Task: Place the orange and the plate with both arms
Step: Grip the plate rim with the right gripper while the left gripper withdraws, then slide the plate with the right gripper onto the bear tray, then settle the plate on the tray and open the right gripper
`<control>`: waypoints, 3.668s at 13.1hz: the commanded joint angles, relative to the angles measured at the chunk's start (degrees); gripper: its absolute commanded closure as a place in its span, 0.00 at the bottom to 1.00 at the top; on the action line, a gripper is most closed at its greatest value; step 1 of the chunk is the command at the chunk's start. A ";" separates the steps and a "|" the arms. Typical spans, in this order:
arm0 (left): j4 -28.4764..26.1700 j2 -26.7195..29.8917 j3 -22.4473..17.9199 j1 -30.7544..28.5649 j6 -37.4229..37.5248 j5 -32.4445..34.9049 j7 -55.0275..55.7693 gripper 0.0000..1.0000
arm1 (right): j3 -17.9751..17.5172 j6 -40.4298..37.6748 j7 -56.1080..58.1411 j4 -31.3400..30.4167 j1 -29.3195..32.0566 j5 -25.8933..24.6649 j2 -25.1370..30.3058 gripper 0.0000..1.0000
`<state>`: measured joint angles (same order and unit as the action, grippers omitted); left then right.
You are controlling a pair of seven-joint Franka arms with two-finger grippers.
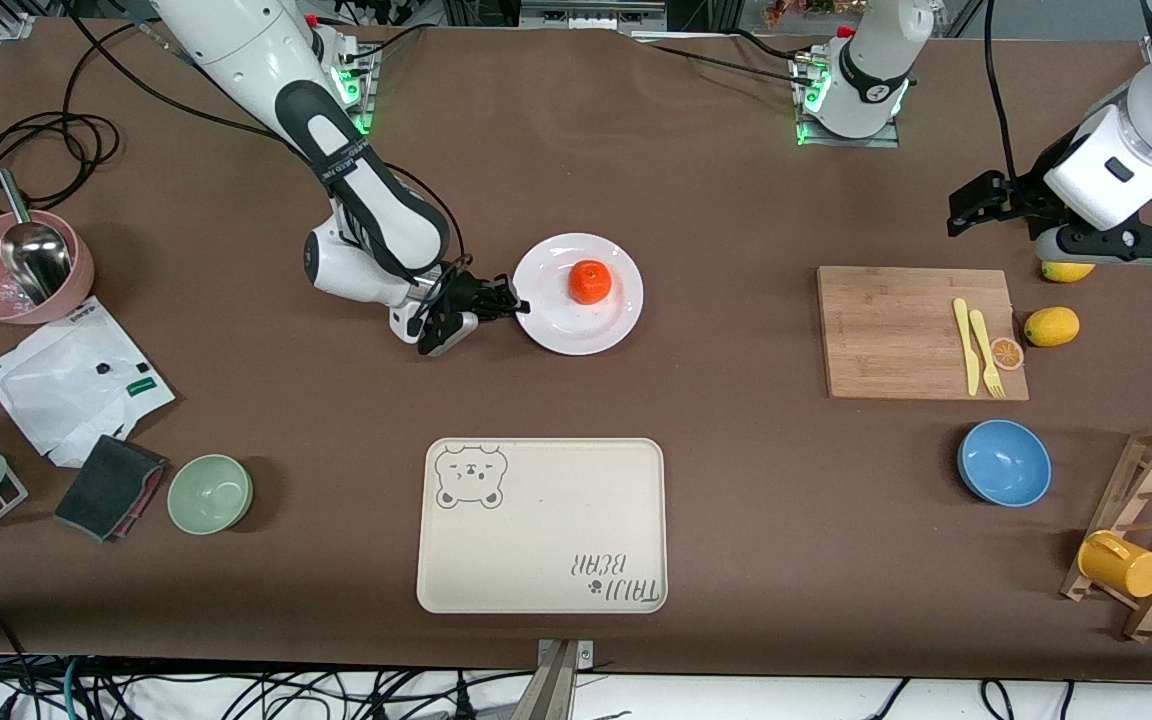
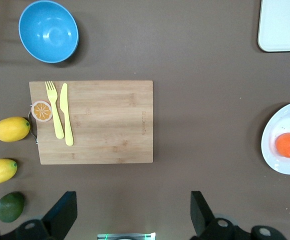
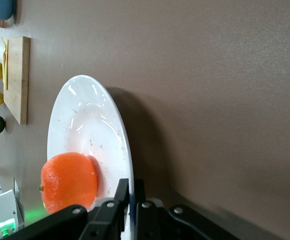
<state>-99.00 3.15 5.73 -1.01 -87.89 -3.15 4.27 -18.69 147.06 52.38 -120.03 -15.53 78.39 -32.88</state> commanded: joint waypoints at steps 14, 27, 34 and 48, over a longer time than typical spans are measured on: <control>1.00 -0.08 -0.11 -0.84 2.63 -0.36 0.04 0.00 | -0.29 -10.48 0.71 6.81 6.83 9.24 -1.92 1.00; 1.00 -0.08 -0.19 -0.93 2.63 -0.36 0.04 0.00 | 5.86 -9.78 -9.05 38.71 6.66 7.58 -19.39 1.00; 1.09 -0.16 -0.11 -0.84 2.63 -0.36 0.13 0.00 | 6.57 -7.67 -9.22 50.33 6.31 7.13 -29.43 1.00; 1.09 -0.16 0.16 -0.75 2.63 -0.36 0.22 0.00 | 6.65 -6.26 -8.35 50.42 6.13 7.04 -31.36 0.00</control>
<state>-98.90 3.15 5.46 -1.50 -86.36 -3.15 4.27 -11.98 139.59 43.58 -71.74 -9.19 86.17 -62.41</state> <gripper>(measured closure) 0.000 0.661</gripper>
